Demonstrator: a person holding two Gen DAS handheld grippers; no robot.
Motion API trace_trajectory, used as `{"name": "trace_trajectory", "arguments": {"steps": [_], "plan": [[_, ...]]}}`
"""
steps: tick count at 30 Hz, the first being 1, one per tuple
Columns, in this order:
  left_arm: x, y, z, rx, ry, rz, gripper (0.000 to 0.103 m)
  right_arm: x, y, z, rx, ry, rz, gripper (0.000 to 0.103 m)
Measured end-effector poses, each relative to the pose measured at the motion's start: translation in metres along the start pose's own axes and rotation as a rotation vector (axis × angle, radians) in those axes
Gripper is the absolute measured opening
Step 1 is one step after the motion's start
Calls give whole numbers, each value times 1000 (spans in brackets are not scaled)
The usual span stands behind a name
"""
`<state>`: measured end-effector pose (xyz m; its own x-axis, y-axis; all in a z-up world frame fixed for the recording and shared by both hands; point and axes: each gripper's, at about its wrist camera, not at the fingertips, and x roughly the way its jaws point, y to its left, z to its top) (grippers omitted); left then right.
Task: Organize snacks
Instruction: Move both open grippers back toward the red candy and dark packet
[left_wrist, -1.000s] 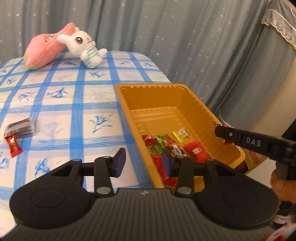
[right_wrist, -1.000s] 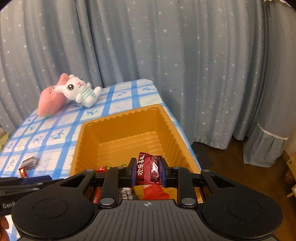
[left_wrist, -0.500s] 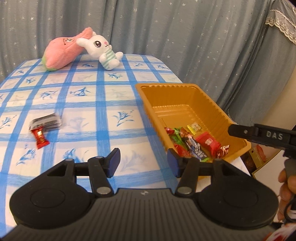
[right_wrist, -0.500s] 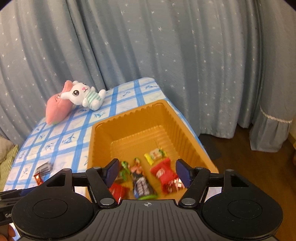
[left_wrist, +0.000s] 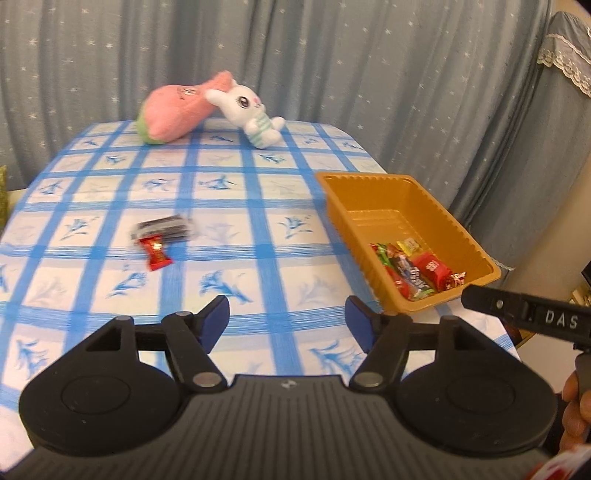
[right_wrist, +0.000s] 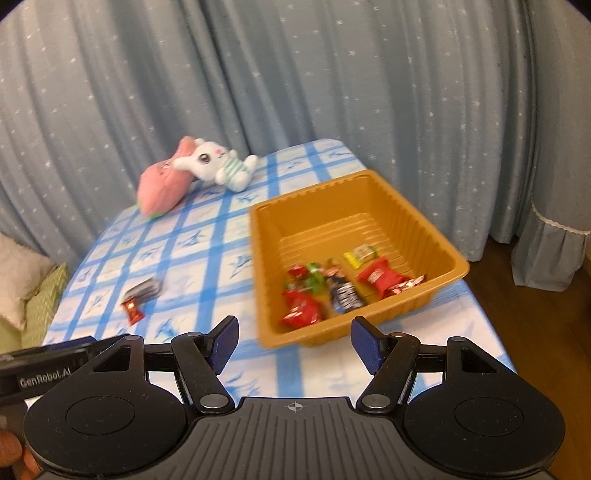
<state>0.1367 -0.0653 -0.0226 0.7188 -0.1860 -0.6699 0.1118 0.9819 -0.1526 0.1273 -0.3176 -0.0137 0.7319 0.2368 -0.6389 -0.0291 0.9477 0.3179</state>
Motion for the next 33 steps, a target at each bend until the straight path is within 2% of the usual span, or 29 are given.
{"name": "trace_trajectory", "arguments": {"steps": [16, 26, 33], "plan": [[-51, 72, -9, -94, -45, 105, 71, -2, 77, -23, -117, 28, 85, 67], [-51, 95, -11, -134, -43, 130, 71, 11, 101, -26, -162, 45, 114, 67], [-34, 109, -10, -153, -35, 151, 71, 32, 110, -21, -194, 52, 115, 67]]}}
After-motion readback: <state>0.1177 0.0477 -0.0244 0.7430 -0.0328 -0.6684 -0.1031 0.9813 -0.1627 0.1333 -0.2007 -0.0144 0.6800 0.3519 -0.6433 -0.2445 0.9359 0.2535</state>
